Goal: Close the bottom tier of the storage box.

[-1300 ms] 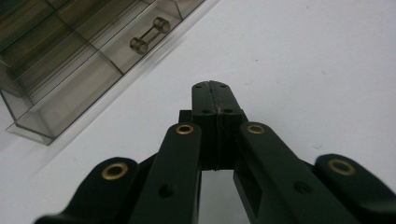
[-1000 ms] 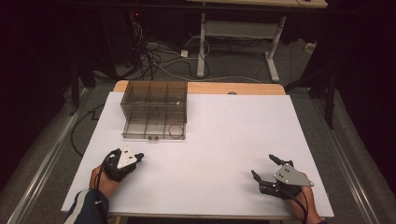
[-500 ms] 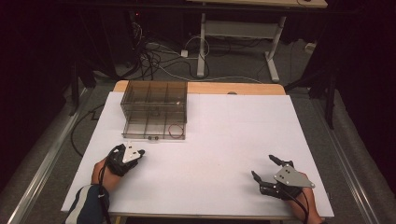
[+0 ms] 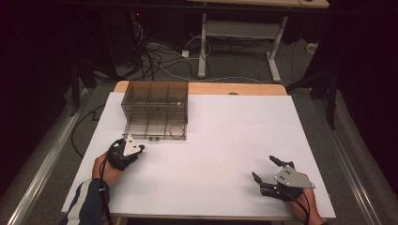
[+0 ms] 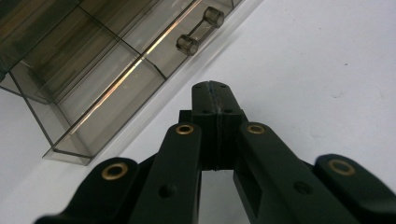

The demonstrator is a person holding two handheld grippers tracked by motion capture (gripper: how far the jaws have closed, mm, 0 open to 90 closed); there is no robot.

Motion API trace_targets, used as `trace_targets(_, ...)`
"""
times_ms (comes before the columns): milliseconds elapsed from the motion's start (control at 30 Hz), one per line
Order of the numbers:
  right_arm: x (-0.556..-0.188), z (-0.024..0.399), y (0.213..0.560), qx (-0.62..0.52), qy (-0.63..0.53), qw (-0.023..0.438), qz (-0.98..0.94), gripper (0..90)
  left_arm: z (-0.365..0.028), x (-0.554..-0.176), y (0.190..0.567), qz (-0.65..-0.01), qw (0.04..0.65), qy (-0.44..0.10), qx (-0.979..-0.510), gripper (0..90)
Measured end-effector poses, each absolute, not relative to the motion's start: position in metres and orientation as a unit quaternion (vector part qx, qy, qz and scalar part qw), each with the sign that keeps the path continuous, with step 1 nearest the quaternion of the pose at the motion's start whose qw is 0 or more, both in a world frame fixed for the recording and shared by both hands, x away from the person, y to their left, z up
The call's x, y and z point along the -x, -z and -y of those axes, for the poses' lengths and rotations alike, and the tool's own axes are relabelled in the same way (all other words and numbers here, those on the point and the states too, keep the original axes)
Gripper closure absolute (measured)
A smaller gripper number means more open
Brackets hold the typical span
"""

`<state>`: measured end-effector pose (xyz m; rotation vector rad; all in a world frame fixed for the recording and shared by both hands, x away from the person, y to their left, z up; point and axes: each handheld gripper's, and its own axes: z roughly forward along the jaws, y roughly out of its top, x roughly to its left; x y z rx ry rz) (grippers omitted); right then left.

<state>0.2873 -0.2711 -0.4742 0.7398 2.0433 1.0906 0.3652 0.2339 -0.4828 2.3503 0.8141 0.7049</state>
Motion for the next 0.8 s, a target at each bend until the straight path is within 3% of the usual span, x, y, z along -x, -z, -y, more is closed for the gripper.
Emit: trace_targets(800,-0.288,0.269,0.476,-0.277,-0.418,0.342,-0.795,20.7,-0.226,-0.401,0.487,-0.311,0.25,-0.261,-0.879,87.5)
